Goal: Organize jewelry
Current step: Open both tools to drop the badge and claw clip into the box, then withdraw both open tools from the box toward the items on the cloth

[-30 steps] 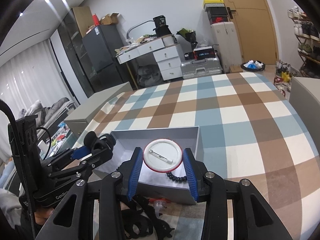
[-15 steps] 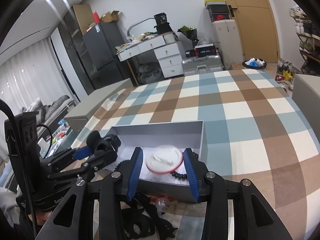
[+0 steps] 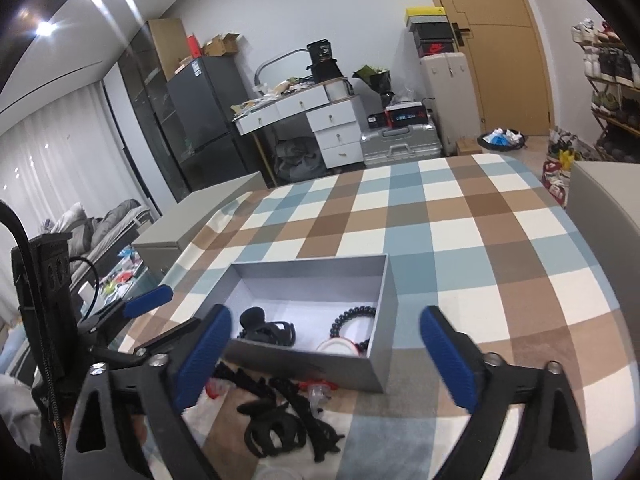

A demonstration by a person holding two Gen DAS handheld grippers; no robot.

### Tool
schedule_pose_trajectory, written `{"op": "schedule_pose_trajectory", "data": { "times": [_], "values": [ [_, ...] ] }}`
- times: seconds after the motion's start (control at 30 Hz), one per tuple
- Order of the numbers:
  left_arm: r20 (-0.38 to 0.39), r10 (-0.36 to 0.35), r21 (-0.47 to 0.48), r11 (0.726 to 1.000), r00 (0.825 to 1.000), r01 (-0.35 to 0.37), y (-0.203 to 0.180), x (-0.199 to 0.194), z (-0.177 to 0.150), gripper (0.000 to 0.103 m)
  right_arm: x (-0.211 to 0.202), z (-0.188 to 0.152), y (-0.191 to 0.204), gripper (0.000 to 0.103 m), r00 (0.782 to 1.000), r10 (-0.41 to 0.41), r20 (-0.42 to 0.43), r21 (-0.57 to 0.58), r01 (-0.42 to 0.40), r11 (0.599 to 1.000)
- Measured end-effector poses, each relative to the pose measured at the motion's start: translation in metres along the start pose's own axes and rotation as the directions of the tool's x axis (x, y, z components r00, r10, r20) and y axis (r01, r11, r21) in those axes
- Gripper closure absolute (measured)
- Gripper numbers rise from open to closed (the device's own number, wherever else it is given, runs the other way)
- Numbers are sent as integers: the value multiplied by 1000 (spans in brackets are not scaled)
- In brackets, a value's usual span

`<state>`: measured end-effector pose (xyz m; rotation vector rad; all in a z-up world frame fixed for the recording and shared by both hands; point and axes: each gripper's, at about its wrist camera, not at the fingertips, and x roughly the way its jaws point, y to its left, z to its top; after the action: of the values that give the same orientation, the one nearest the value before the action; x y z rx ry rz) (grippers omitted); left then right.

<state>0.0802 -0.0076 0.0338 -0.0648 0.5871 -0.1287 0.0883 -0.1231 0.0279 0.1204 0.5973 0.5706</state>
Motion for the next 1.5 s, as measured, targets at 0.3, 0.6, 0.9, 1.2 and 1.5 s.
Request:
{"op": "schedule_pose_trajectory", "data": {
  "times": [0.3,0.6,0.9,1.2,1.5],
  "values": [
    [70,9,30,999,998,-11,-9,-18,-24,1,-13,-23,0,0,999,-32,-29,-28,31,999],
    [18,9,33,999,1000,-9,-9,-19,-35,1,-23,-48,7,0,997,-59,-45,-78,55,995],
    [18,56,58,997,998,-57,-11,-23,-47,1,-20,-70,17,0,994,-90,-61,-163,79,983],
    [30,50,73,996,998,-52,-13,-24,-52,1,-14,-77,21,0,993,-78,-87,-168,62,984],
    [28,29,60,998,999,-30,-13,-27,-54,1,-7,-81,23,0,988,-83,-130,-177,60,982]
  ]
}}
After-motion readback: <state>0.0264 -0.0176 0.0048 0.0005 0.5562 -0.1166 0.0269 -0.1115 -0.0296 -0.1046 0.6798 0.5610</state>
